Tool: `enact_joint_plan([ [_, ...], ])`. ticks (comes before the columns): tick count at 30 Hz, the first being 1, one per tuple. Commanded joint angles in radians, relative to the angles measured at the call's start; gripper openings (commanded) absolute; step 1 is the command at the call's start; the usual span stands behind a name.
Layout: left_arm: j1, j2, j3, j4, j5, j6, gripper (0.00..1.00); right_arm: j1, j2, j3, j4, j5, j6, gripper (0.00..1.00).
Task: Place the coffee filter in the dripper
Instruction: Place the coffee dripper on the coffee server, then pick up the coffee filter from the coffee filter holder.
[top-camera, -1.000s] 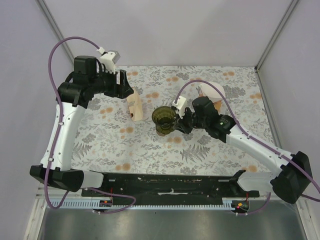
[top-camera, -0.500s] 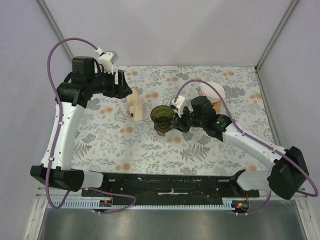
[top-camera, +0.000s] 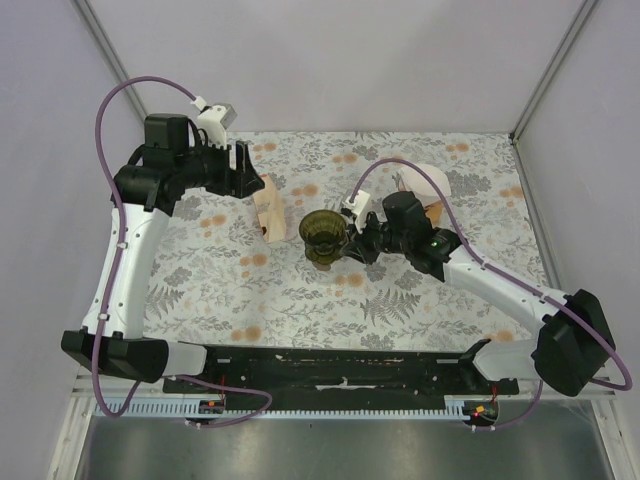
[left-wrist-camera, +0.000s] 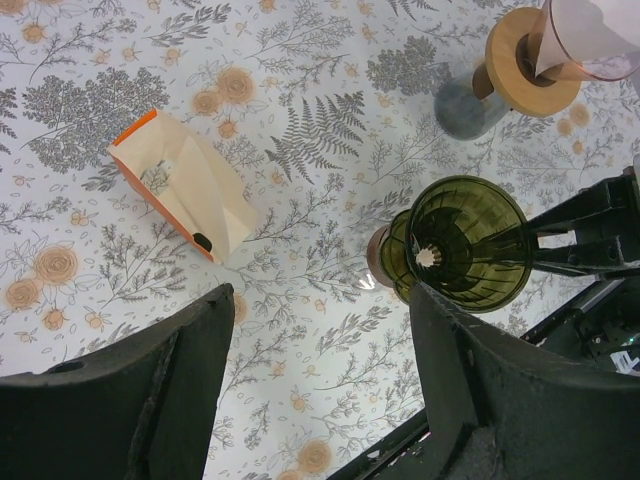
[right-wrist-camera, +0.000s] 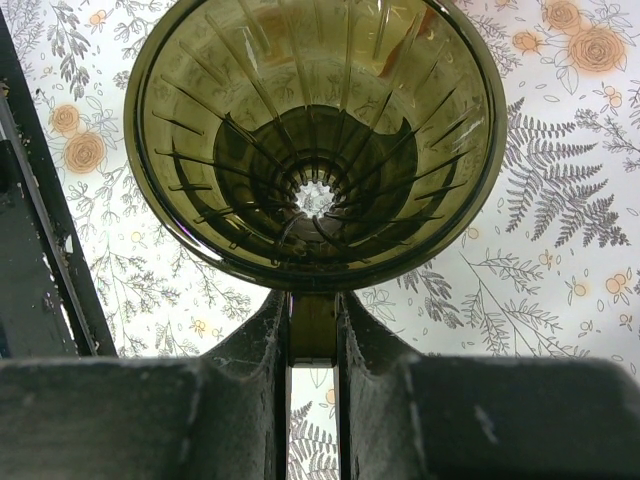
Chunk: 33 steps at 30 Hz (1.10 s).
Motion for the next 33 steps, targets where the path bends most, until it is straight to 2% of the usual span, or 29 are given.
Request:
enact_joint_plan([
  [1,0.008,-0.015,-0.002,0.029,0.029,0.039,0.76,-0.003,0.008,-0.017,0.032,-0.018,0.017,0.16],
  [10,0.013,-0.016,-0.014,0.030,0.043,0.047,0.76,-0.003,-0.047,-0.024,-0.001,0.039,-0.009,0.58],
  [16,0.013,-0.016,-0.034,0.046,0.005,0.056,0.75,-0.003,-0.090,0.018,-0.072,0.022,-0.026,0.98],
  [17,0.013,-0.019,-0.050,0.055,-0.010,0.061,0.72,-0.003,-0.102,0.025,-0.081,0.019,-0.028,0.98],
  [20,0.010,-0.024,-0.109,0.096,-0.047,0.085,0.54,-0.003,-0.150,0.044,-0.115,0.004,-0.043,0.98],
  [22,-0.016,-0.016,-0.139,0.112,-0.084,0.107,0.49,-0.003,-0.191,0.058,-0.142,0.007,-0.054,0.98],
  [28,-0.170,0.048,-0.226,0.216,-0.364,0.164,0.43,-0.003,-0.292,0.081,-0.183,0.076,-0.044,0.98],
  [33,-0.219,0.166,-0.290,0.351,-0.550,0.196,0.41,-0.003,-0.355,0.067,-0.181,0.114,-0.035,0.98],
])
